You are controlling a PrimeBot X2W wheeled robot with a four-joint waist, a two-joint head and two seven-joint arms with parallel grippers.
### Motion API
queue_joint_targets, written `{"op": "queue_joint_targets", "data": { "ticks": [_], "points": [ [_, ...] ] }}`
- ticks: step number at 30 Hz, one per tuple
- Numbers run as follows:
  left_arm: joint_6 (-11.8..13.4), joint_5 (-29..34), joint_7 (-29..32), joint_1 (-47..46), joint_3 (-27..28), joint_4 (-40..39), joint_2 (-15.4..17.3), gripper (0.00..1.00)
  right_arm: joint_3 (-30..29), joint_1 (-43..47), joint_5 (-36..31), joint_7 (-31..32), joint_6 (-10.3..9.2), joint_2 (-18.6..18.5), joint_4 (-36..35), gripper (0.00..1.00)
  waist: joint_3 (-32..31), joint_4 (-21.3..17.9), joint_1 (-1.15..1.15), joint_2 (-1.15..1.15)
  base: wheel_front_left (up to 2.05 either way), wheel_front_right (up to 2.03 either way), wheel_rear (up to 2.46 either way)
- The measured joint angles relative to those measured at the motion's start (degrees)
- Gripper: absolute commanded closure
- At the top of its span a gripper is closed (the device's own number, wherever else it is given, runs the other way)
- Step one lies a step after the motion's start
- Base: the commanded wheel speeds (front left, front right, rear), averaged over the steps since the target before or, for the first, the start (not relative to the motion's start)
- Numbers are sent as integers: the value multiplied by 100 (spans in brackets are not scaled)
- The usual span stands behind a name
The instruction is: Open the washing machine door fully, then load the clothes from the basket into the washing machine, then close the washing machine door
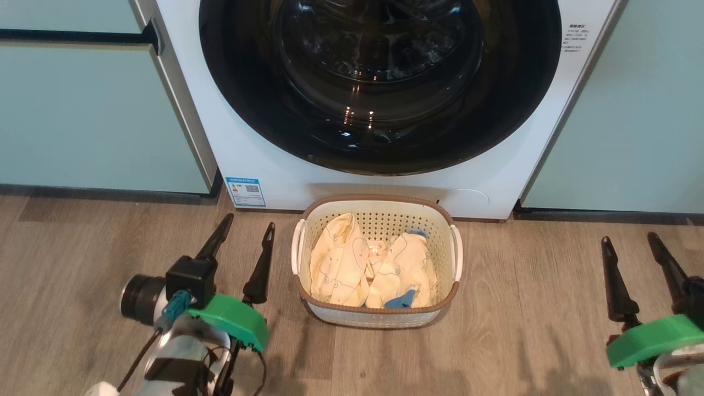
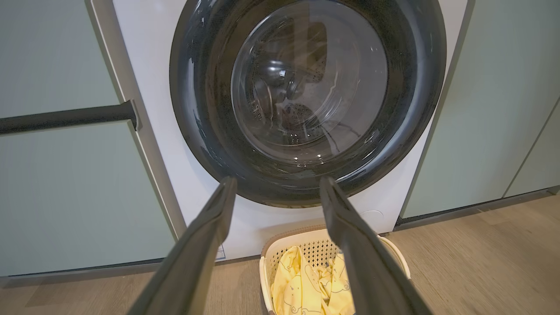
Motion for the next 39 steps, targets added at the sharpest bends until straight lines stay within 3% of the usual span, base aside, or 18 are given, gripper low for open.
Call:
{"op": "queue_joint_targets", "data": {
  "ticks": [18, 39],
  "points": [
    [-56, 0, 0, 0, 18, 94, -24, 0, 0, 1, 48, 0, 0, 0, 0, 0, 23, -25, 0, 0, 13, 13, -27],
    [-112, -59, 0, -17, 46, 70, -60, 0, -19, 1, 48, 0, 0, 14, -30, 0, 95, -55, 1, 0, 111, 111, -221]
  ]
}}
